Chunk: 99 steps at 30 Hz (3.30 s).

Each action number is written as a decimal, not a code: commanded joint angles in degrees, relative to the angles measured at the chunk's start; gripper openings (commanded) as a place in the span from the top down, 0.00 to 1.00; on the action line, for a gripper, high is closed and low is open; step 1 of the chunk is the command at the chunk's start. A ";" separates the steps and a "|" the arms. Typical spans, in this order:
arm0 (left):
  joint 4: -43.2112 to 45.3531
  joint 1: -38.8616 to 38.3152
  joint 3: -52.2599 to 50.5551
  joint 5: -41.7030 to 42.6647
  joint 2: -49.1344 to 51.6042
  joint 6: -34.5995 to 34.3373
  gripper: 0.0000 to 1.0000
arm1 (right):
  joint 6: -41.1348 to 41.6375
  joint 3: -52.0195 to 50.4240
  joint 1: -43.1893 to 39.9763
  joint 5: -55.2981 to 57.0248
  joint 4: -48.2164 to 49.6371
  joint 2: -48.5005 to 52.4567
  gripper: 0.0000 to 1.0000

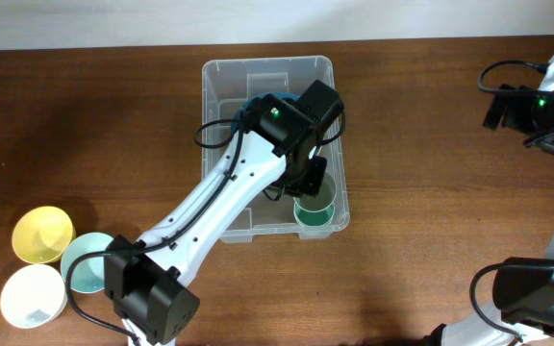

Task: Pack container
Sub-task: 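Carry the grey cup and stack it into the cups in the bin, then move the left gripper to the mint-green bowl and grip its rim, then lift the mint-green bowl and lower it into the bin's front-left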

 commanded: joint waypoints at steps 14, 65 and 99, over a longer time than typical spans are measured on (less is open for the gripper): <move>-2.40 2.40 0.13 -0.83 0.13 -2.32 0.01 | -2.60 -0.09 0.02 -1.42 -0.46 -1.79 0.01; 19.69 52.22 -46.10 -10.51 -7.72 -5.81 0.05 | -2.62 -0.09 0.04 -1.90 -0.20 -1.79 0.01; 12.22 42.69 -31.23 -8.31 -19.47 -3.87 1.00 | -2.62 -0.09 0.02 -1.88 -0.17 -1.79 0.01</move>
